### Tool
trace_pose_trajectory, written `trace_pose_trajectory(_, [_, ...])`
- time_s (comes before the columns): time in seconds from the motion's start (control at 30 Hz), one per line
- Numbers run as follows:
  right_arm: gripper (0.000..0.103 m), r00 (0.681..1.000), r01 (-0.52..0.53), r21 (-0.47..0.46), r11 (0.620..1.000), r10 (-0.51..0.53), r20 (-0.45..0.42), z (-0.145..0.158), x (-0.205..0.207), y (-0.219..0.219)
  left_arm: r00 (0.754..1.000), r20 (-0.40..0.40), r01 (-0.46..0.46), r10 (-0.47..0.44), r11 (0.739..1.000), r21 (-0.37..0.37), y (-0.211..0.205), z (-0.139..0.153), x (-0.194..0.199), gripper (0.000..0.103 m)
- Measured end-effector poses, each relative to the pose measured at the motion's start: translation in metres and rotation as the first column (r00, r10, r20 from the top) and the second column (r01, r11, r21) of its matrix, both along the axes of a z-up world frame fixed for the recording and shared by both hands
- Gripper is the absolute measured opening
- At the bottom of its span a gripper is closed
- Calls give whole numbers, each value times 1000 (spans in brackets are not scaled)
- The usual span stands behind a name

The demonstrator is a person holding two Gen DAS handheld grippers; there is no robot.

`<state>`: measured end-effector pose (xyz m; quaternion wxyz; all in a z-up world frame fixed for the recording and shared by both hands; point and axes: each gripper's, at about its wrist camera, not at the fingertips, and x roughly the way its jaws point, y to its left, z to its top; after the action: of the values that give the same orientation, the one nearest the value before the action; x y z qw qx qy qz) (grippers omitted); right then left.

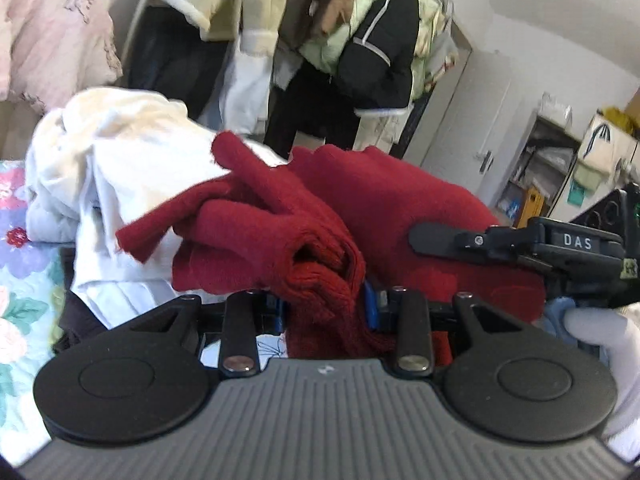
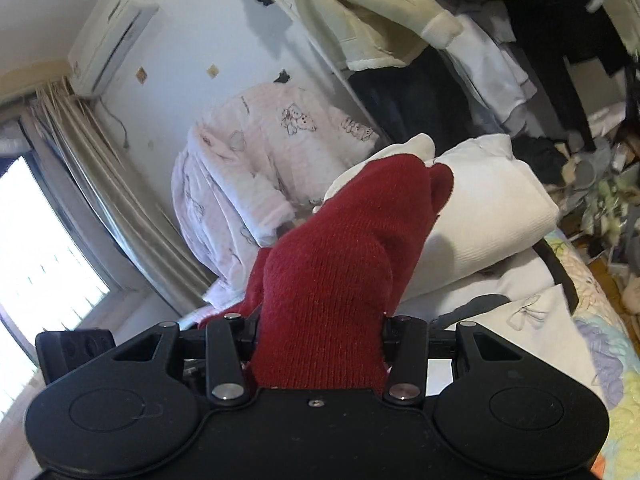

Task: Fold clothes
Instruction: 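Lift the folded red top with both grippers and carry it to the white laundry stack, then lower the folded red top onto the white stack and open both grippers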

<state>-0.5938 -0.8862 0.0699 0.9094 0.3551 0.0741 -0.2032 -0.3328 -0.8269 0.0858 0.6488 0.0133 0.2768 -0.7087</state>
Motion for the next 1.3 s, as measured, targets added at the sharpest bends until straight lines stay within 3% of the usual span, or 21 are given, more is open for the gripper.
trace_pose_trajectory(0.13, [51,995,57,22,998,-55,-88,-37,-9,-29,998,-53,21,-14,991,130,-39,-42,-5,35])
trace_pose_trajectory(0.2, [52,984,112,85,990,-99,-145,-61,-9,-44,999,-50,17,-5,970,242,-57,-69,-11,41])
trace_pose_trajectory(0.27, [52,966,149,93,984,-125,-227,-78,-5,-51,998,-56,5,11,960,281,-61,-83,-15,41])
trace_pose_trajectory(0.5, [52,976,128,41,991,-119,-184,-75,-11,-47,1000,-12,-14,17,971,240,-33,-56,-24,42])
trace_pose_trajectory(0.57, [55,971,151,61,987,-137,-196,-78,-14,-52,999,-11,-31,35,970,241,-19,-48,-23,42])
trace_pose_trajectory(0.63, [67,951,186,36,982,-171,-256,-79,-16,-51,1000,3,-30,30,974,223,-2,-39,-22,40])
trace_pose_trajectory(0.7, [70,930,209,-16,978,-203,-308,-72,-17,-45,996,77,-53,38,980,193,13,-26,-21,39])
trace_pose_trajectory(0.8, [71,887,244,-176,954,-293,-356,-46,-22,-21,994,88,-73,63,991,116,29,-6,-17,39])
trace_pose_trajectory(0.87, [71,883,228,-282,932,-320,-345,-29,-23,1,994,92,-63,57,996,65,24,7,-18,39])
trace_pose_trajectory(0.97, [68,908,165,-361,918,-284,-307,-14,-17,29,994,98,-41,39,999,27,7,18,-20,39])
trace_pose_trajectory(1.07, [66,896,119,-398,910,-271,-351,-19,-2,48,998,57,1,-5,998,65,-21,8,-20,39])
trace_pose_trajectory(1.13, [66,883,107,-368,924,-258,-392,-30,8,52,999,35,3,-7,993,122,-46,-1,-20,36])
trace_pose_trajectory(1.3, [66,824,112,-373,921,-296,-483,-60,23,61,994,106,-38,15,975,218,-65,-40,-21,31])
